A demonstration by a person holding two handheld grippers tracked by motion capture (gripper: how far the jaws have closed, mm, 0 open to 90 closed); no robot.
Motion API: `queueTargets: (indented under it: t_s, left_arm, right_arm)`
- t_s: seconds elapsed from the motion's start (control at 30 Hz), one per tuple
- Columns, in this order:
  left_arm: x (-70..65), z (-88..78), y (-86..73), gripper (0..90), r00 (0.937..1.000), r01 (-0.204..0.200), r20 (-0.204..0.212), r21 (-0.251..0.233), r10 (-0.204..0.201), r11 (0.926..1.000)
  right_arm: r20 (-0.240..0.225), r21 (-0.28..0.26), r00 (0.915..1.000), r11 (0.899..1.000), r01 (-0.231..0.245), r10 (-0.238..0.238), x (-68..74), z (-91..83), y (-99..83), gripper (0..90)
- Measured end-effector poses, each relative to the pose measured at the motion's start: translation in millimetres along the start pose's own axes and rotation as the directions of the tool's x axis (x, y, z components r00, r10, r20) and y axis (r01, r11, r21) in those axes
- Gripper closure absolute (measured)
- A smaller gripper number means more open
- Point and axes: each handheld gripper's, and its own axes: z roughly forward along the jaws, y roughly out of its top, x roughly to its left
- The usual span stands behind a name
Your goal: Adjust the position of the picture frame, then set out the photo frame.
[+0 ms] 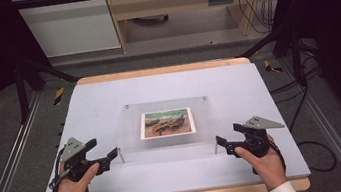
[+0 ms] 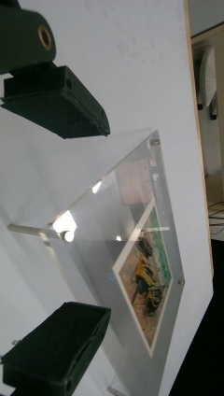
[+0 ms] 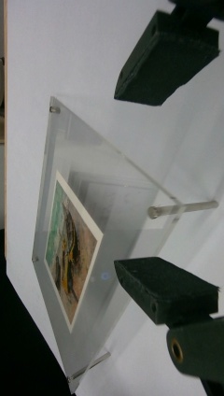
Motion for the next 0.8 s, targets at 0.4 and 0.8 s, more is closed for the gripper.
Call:
queueTargets:
  t_s: [0.4,0.8]
  left_arm:
    - [-3.8,38.4,17.8,14.0,0.9991,0.022,0.035,0.033,-0.023,0.9992]
    - [-5.4,42.9,6.2,19.1,0.9987,0.028,0.041,0.069,-0.031,0.9972]
  right_arm:
    - [-0.014,0.064,0.9999,0.998,0.005,-0.004,3.0,28.2,17.4,26.7]
    - [-0.055,0.124,0.9970,0.991,-0.048,0.055,-2.5,37.0,11.2,25.1]
